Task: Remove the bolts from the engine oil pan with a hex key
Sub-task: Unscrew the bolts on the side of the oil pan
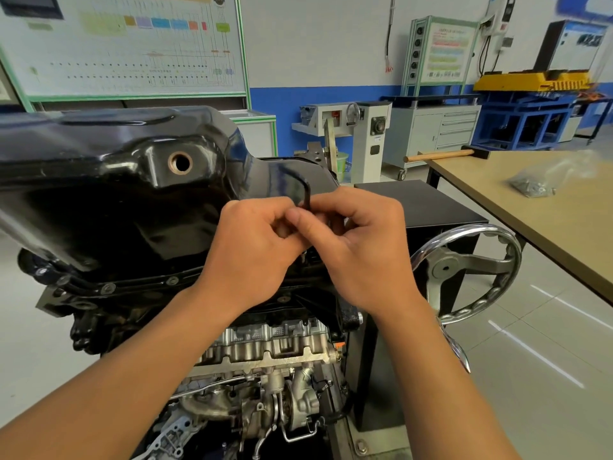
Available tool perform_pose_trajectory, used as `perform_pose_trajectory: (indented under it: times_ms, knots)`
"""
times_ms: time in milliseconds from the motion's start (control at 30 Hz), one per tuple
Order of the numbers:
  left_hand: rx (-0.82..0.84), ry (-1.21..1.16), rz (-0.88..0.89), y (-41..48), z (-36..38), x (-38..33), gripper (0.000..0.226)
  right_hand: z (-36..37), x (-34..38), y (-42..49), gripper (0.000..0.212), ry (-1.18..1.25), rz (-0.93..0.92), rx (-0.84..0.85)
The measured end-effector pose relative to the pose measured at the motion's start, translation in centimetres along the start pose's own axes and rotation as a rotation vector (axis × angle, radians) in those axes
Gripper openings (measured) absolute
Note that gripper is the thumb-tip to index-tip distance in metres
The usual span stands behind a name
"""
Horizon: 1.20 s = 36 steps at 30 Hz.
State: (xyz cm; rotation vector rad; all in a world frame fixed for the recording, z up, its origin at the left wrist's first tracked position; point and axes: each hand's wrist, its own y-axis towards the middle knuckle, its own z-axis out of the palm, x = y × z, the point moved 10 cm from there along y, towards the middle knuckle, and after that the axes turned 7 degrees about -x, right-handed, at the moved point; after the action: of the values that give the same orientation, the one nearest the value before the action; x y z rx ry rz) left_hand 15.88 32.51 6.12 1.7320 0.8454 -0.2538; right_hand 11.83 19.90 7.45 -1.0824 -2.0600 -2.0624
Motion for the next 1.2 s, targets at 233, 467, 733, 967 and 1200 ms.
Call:
perform_pose_trajectory:
  times_ms: [233,467,733,967,1200]
  knots:
    - [0.220,-0.024,-0.003,-0.7,0.9,-0.1,0.018,0.9,-0.3,-0.1,0.019,-0.030,-0.009,0.146]
    - [0.057,0.020,-0.009,-0.1,0.0,0.1,0.014,-0.1,-0.5,0.0,0.006,0.010,-0.004,-0.022]
    - [0.240,-0.021,-0.038,-0.5,1.2,-0.3,0.022,1.1,-0.6,-0.2,0.015,0.054,0.010,0.084]
    - [0.048,0.034,-0.050,0.3,0.3,0.2,0.023,-0.1,-0.9,-0.1,0.004,0.064,0.041,-0.052]
    - [0.222,-0.035,-0.061,-0.2,1.2,-0.3,0.022,0.8,-0.3,0.0,0.016,0.032,-0.010,0.121]
